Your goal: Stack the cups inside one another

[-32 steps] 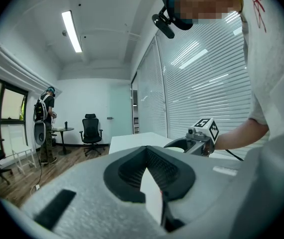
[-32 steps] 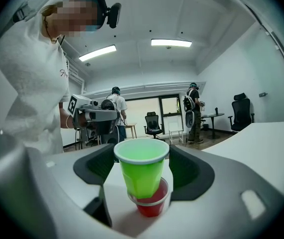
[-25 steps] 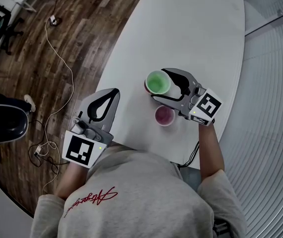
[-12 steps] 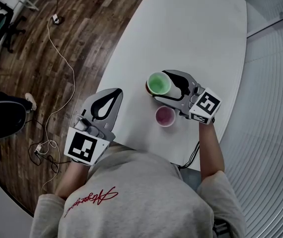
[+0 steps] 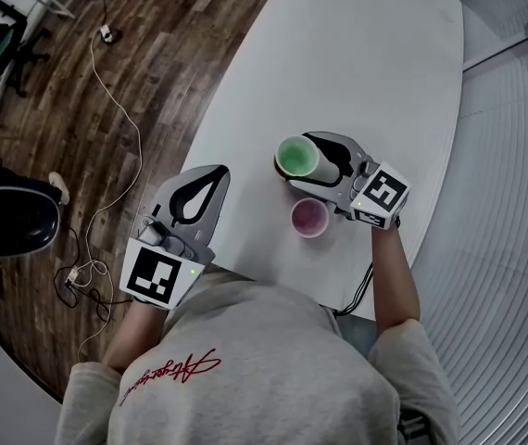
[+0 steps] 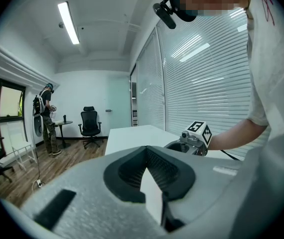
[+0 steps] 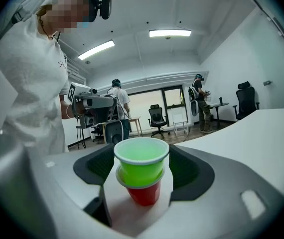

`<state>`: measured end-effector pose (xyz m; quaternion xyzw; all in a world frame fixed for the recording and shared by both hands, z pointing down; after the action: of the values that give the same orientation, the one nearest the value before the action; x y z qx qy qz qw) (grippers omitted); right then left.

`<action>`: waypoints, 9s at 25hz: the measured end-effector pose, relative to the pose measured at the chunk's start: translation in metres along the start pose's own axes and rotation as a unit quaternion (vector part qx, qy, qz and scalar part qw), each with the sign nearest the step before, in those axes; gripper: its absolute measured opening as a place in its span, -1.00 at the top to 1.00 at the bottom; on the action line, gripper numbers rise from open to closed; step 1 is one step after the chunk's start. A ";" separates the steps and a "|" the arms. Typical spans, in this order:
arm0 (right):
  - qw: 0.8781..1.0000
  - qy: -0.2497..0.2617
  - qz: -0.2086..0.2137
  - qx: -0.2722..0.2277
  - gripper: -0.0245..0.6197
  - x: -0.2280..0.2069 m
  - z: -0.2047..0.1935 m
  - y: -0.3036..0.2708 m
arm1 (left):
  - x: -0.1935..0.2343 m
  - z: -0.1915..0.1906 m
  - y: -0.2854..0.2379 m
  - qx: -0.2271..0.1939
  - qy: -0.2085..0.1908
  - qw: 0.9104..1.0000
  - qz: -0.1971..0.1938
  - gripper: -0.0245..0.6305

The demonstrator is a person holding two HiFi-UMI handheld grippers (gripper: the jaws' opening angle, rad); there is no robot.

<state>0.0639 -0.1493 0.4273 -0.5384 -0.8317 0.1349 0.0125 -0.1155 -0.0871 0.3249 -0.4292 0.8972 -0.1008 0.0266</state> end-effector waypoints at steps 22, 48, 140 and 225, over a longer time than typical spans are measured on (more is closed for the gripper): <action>1.000 0.012 -0.007 0.020 -0.15 -0.003 -0.013 -0.007 | 0.003 -0.001 -0.001 0.003 -0.003 1.000 -0.004 0.94; 0.999 0.024 -0.019 0.025 -0.14 -0.002 -0.008 -0.009 | 0.001 0.003 -0.004 -0.002 -0.002 1.000 -0.002 0.94; 0.982 0.035 -0.159 -0.098 -0.17 0.102 0.019 0.094 | -0.055 -0.007 -0.030 -0.001 -0.034 0.988 -0.149 0.94; 0.991 0.050 -0.123 0.035 -0.18 0.087 -0.051 0.060 | -0.032 -0.017 -0.040 0.005 -0.011 0.995 -0.095 0.94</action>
<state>0.0894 -0.0376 0.4515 -0.4371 -0.8848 0.1345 0.0891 -0.0671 -0.0836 0.3483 -0.5133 0.8515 -0.1027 0.0285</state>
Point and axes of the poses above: the fingertips, and each gripper's own axes: y backward along the fingers, x to its left, z out of its top, the point moved 6 cm from there along y, backward along the fingers, and after that the axes turned 11 degrees about -z, right-handed, at the moved point
